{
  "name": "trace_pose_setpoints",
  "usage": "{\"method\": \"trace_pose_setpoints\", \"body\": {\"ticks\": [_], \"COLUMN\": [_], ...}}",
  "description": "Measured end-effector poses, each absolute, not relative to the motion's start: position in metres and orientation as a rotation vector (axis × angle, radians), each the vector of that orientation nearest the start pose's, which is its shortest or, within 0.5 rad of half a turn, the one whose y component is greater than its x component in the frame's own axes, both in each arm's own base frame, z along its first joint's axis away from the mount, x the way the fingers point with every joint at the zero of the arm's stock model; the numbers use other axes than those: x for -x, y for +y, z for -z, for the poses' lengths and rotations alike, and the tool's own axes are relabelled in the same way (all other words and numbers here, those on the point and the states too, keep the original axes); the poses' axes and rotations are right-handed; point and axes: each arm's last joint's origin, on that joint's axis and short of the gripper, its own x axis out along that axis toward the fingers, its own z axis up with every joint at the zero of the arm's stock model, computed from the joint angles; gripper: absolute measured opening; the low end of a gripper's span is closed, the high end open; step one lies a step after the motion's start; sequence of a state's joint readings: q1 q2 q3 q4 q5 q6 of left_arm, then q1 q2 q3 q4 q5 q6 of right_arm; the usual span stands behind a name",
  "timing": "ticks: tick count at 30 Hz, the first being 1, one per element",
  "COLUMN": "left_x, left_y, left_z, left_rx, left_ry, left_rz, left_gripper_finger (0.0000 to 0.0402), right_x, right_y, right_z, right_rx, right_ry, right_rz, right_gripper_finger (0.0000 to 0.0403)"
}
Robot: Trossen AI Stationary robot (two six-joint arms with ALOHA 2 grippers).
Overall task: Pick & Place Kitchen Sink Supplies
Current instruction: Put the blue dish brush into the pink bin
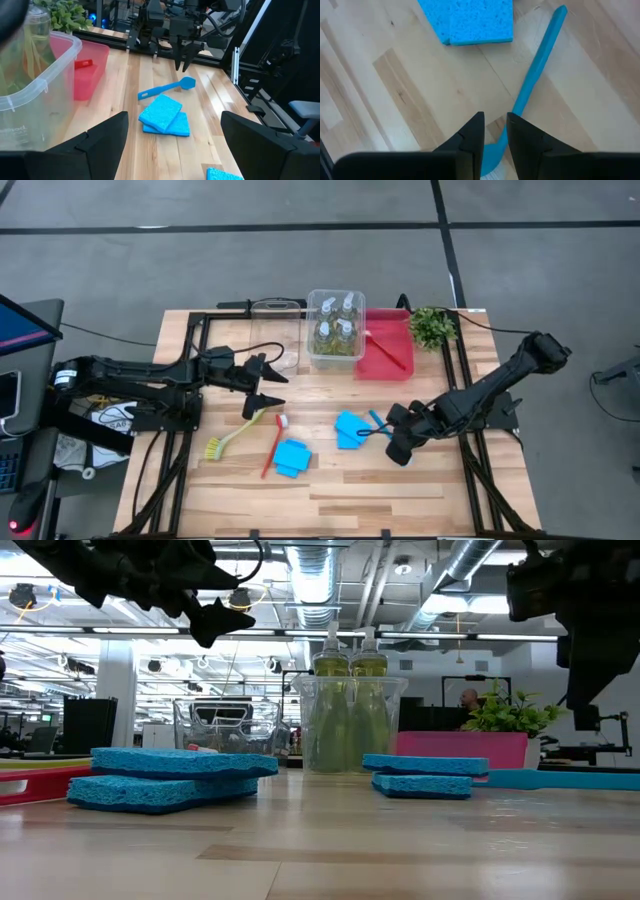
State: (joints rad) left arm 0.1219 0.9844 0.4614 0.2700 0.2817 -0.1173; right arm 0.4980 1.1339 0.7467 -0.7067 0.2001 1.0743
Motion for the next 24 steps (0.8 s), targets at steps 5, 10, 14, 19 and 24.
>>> {"method": "trace_pose_setpoints", "body": {"ticks": [5,10,14,19,24], "left_x": [-0.208,-0.208,-0.208,-0.208,-0.208], "left_y": [0.017,0.017,0.017,0.017,0.017], "left_z": [-0.229,-0.229,-0.229,-0.229,-0.229], "left_rx": [0.167,0.167,0.167,0.167,0.167], "left_ry": [0.257,0.257,0.257,0.257,0.257], "left_rz": [0.144,0.144,0.144,0.144,0.144], "left_gripper_finger": [0.0319,0.0319,0.0319,0.0319,0.0319], "right_x": [-0.18,-0.186,-0.195,-0.205,-0.213], "right_y": [0.091,0.094,0.097,0.098,0.098], "right_z": [-0.22,-0.21,-0.193,-0.168,-0.15], "right_rx": [-0.582,-0.518,-0.468,-0.417,-0.392], "right_ry": [1.033,1.076,1.139,1.224,1.293], "right_rz": [0.302,0.307,0.35,0.423,0.467], "right_gripper_finger": [0.0076,0.0076,0.0076,0.0076,0.0076]}}
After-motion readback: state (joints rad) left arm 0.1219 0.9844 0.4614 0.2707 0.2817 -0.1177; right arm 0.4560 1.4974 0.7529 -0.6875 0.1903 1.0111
